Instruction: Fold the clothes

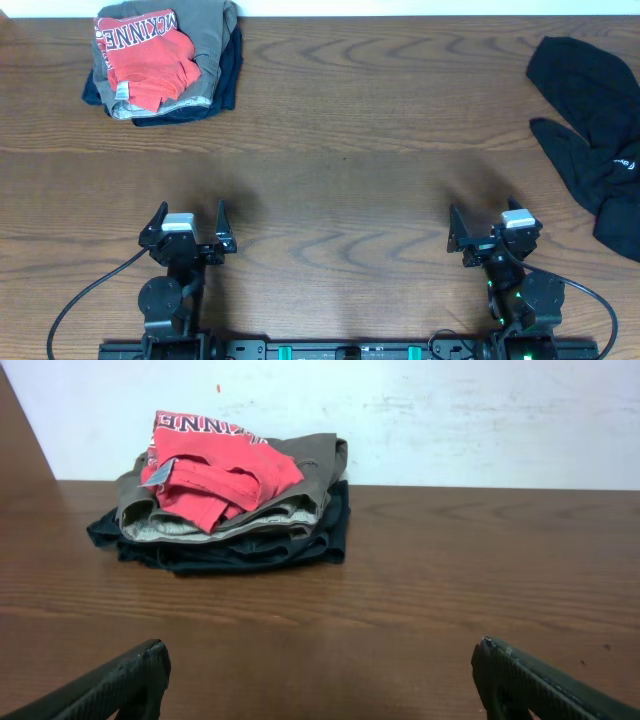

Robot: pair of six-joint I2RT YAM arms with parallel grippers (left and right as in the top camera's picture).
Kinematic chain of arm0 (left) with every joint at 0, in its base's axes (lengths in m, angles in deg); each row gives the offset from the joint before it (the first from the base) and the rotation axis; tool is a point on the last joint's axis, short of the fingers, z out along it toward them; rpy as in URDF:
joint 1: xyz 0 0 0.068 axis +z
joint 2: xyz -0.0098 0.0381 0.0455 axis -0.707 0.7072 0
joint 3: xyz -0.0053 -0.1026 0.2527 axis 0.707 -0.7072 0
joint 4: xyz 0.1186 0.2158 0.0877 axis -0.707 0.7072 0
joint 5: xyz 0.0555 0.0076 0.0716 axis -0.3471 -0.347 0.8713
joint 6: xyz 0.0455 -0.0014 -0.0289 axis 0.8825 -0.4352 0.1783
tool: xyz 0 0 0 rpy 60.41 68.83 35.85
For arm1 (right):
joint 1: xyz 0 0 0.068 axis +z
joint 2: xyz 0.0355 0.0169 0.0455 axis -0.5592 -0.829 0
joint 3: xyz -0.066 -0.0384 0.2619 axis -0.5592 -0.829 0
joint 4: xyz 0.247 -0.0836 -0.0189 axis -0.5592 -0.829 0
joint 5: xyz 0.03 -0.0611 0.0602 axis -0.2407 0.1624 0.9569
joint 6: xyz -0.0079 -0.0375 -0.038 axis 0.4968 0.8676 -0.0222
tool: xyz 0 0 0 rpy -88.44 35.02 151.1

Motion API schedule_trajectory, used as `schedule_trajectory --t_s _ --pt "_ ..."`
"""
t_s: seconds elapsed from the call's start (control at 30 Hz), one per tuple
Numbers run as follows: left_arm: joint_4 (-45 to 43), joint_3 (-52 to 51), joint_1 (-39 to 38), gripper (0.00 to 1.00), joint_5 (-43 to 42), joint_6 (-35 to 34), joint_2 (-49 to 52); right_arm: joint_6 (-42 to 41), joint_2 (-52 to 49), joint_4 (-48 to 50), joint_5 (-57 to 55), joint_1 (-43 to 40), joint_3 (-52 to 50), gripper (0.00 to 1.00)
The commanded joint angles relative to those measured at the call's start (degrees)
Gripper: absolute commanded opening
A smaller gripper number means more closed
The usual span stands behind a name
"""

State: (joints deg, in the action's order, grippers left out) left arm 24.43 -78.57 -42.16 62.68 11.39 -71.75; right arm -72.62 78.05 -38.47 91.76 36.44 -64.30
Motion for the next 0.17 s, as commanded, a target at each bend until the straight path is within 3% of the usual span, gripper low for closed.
schedule_trajectory --t_s 0.0,0.13 --pt "1.95 -1.01 -0.28 0.98 -0.83 -0.68 -0.09 -0.39 0.31 -0.15 -0.15 -0.55 -0.09 0.99" --pt "1.95 -1.01 -0.28 0.98 -0.83 -0.68 -0.09 -0.39 0.31 -0.15 -0.15 -0.55 -0.09 0.99"
